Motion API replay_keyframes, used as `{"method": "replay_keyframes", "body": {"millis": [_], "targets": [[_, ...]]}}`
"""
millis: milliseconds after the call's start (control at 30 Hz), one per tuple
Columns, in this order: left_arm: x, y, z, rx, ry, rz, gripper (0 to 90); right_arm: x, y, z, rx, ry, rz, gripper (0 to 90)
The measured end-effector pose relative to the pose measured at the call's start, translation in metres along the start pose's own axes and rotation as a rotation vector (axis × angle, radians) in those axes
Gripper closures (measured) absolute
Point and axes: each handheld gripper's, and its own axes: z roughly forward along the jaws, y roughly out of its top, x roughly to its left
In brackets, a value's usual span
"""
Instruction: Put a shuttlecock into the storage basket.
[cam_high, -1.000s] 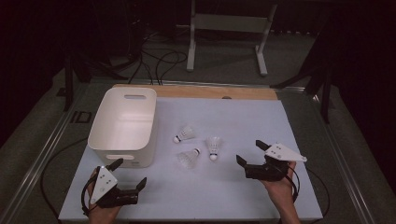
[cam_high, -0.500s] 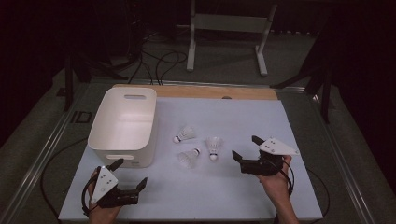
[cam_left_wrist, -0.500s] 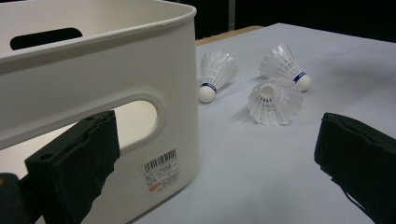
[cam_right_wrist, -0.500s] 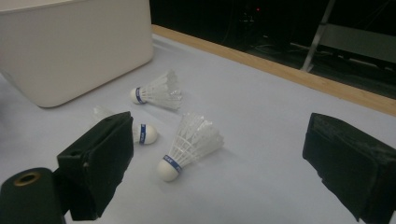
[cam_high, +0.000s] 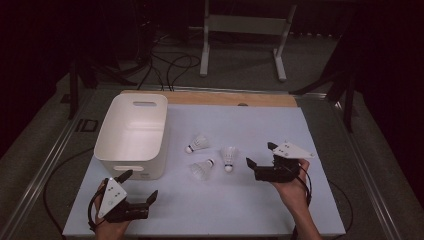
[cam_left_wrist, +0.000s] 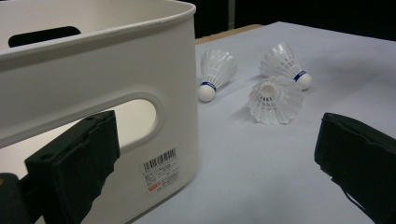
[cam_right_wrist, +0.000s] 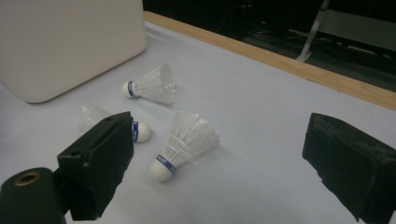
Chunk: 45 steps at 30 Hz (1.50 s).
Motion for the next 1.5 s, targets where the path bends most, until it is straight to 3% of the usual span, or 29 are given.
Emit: {"method": "replay_keyframes", "body": {"millis": [667, 1500], "targets": [[0.0, 0.0, 0.001, 0.005, 0.0, 0.005, 0.8, -0.002, 0.015, 0.019, 0.096, -0.003, -0.004, 8.7], [0.0, 0.0, 0.001, 0.009, 0.0, 0.019, 0.8, -0.003, 0.031, 0.045, 0.135, 0.019, -0.019, 8.7]]}}
